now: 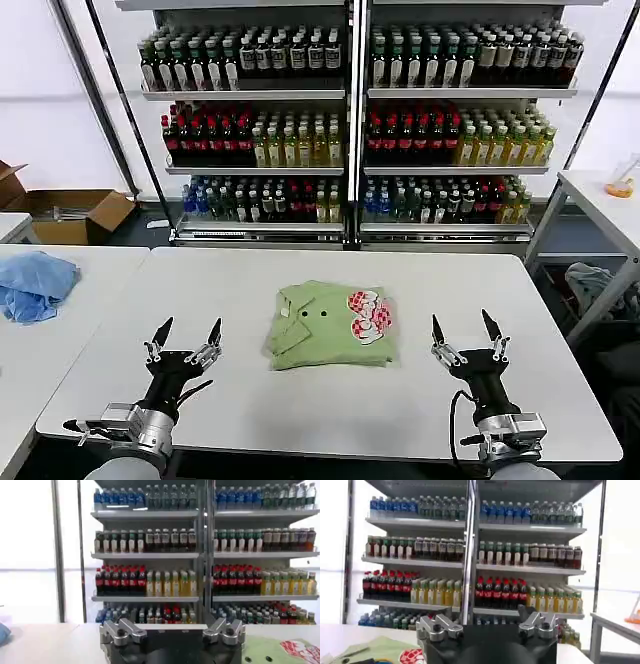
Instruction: Fold and organize the clothes.
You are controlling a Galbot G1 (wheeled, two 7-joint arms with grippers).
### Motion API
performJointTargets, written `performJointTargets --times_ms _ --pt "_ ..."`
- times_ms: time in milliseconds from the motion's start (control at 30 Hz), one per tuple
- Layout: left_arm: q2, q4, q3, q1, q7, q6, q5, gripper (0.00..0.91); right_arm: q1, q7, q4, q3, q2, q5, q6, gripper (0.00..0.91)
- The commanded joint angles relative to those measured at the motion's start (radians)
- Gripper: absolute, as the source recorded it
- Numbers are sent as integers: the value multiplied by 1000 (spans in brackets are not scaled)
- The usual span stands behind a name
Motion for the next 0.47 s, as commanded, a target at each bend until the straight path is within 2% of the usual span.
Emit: performJointTargets --times_ms 33,467 --pt "7 -25 -17 26 5 2 0 907 -58 0 52 26 1 -28 10 907" --pt "32 -37 -47 49 25 -1 -10 907 -86 14 60 30 4 -37 -5 907"
